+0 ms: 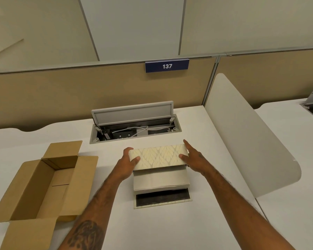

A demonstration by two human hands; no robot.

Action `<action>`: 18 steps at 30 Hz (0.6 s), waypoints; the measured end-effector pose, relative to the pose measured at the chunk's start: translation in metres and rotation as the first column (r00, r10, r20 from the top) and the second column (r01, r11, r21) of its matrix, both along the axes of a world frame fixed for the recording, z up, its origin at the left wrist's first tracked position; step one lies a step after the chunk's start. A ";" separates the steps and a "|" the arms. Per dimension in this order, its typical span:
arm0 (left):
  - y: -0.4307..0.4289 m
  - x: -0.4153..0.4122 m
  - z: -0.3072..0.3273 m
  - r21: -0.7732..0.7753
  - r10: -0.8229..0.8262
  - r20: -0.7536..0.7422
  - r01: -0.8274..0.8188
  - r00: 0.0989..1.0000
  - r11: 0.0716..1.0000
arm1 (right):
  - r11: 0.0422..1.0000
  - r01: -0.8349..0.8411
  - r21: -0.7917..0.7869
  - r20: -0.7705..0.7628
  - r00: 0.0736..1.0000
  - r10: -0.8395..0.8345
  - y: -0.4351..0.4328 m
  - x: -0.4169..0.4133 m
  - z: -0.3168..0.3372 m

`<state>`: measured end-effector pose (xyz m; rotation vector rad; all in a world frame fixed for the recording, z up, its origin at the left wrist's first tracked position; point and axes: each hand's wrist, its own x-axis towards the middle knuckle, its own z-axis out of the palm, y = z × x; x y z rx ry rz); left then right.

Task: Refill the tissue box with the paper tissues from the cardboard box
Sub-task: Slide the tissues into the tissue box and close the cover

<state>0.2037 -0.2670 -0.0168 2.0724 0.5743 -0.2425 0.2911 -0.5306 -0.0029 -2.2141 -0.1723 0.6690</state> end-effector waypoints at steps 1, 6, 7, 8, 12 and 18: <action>-0.001 -0.004 0.001 0.006 -0.010 0.010 0.010 1.000 1.000 | 1.000 -0.014 -0.016 0.014 1.000 0.014 -0.002 -0.003 0.000; -0.004 -0.026 0.004 -0.038 -0.021 0.030 0.022 0.999 0.999 | 1.000 -0.024 0.009 0.049 0.999 0.024 -0.016 -0.024 -0.006; -0.005 -0.031 0.004 -0.052 -0.025 0.032 0.026 0.999 0.998 | 0.999 -0.026 0.026 0.043 0.999 0.025 -0.019 -0.030 -0.007; -0.006 -0.036 0.004 -0.066 -0.028 0.032 0.030 0.999 0.997 | 0.999 -0.032 0.037 0.038 0.999 0.030 -0.022 -0.035 -0.008; -0.012 -0.055 -0.002 -0.071 -0.058 0.046 0.061 0.997 0.996 | 0.998 -0.068 0.016 0.066 0.996 0.067 -0.031 -0.052 -0.014; -0.020 -0.083 -0.016 -0.038 -0.101 0.048 0.103 0.994 0.994 | 0.998 -0.057 0.015 0.129 0.990 0.054 -0.045 -0.081 -0.035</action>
